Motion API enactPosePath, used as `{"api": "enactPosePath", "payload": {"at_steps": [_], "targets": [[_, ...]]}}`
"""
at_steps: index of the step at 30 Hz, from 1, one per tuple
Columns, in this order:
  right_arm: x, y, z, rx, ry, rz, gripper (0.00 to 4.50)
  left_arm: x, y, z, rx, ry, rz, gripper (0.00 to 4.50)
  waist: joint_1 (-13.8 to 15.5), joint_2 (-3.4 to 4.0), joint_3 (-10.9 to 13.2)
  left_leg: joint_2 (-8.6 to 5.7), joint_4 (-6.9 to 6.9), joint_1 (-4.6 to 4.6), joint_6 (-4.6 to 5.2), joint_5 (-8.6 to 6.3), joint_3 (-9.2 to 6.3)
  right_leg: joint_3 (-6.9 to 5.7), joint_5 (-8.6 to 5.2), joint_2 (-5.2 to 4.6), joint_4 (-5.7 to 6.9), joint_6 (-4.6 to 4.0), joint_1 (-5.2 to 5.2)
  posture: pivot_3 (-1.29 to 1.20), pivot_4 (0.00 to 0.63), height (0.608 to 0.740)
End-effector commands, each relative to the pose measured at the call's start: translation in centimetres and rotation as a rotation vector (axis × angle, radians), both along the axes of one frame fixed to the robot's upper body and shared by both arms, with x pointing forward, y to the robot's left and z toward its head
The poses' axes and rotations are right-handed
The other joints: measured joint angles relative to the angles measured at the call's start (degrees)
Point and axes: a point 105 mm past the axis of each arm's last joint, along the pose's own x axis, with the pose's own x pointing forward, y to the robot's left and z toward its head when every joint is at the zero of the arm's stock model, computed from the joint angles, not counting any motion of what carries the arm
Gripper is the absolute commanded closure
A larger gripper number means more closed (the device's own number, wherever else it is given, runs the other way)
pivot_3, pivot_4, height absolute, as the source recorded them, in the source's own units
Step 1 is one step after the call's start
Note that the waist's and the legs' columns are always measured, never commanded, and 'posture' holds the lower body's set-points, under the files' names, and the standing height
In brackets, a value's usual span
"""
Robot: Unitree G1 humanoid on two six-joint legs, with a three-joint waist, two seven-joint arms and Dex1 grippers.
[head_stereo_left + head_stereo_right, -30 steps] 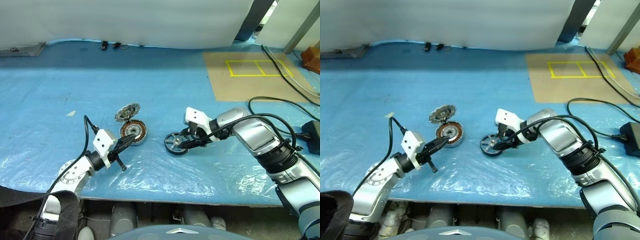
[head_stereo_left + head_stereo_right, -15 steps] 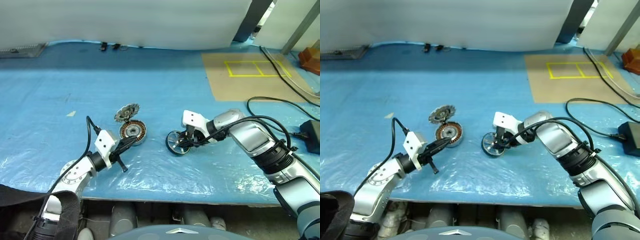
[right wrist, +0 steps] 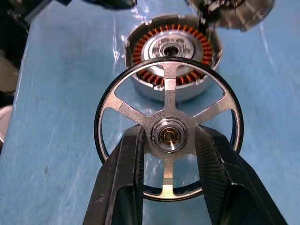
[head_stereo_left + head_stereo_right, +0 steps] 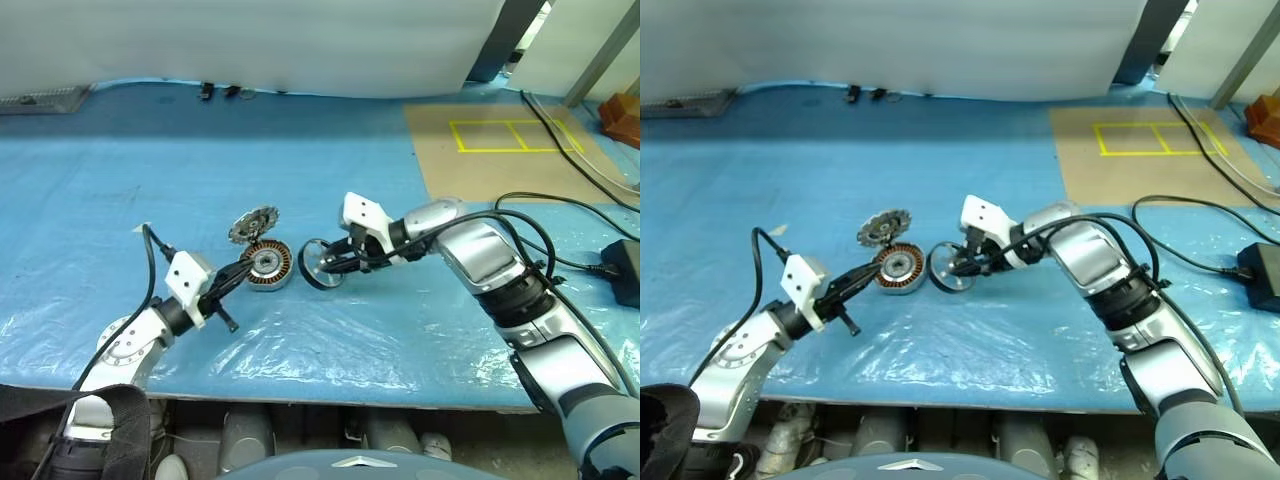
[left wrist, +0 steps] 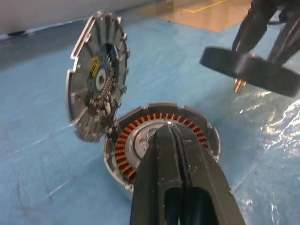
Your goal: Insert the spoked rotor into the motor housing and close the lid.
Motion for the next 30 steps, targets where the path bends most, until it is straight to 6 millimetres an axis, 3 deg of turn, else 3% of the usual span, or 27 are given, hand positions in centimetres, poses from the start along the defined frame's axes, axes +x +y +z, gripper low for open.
{"api": "enactPosePath", "payload": {"at_steps": [1, 14, 30], "targets": [[0.4, 1.3, 1.0, 0.020, -0.033, 0.031, 3.26, -0.8, 0.6, 0.8, 0.013, -0.028, 0.002, 4.50, 0.05, 0.00, 0.00, 0.00, 0.00, 0.00, 0.00, 0.00, 0.00, 0.00, 0.00, 0.00, 0.00, 0.00, -0.01, 0.00, 0.150, 0.740], [2.0, 6.7, 1.6, -0.002, -0.090, 0.153, 3.26, -2.4, 0.9, -0.4, -0.013, 0.017, 0.052, 4.50, -0.08, 0.02, 0.02, 0.02, 0.03, -0.01, -0.01, -0.01, 0.01, 0.00, 0.00, -0.01, 0.05, 0.00, -0.06, 0.00, 0.150, 0.740], [1.9, 9.0, 1.3, 0.014, -0.093, 0.196, 3.26, -2.5, 0.8, -0.6, -0.020, 0.026, 0.059, 4.50, -0.08, 0.02, 0.03, 0.04, 0.04, -0.02, -0.01, -0.01, 0.02, 0.00, 0.00, -0.01, 0.09, -0.01, -0.09, 0.00, 0.150, 0.740]]}}
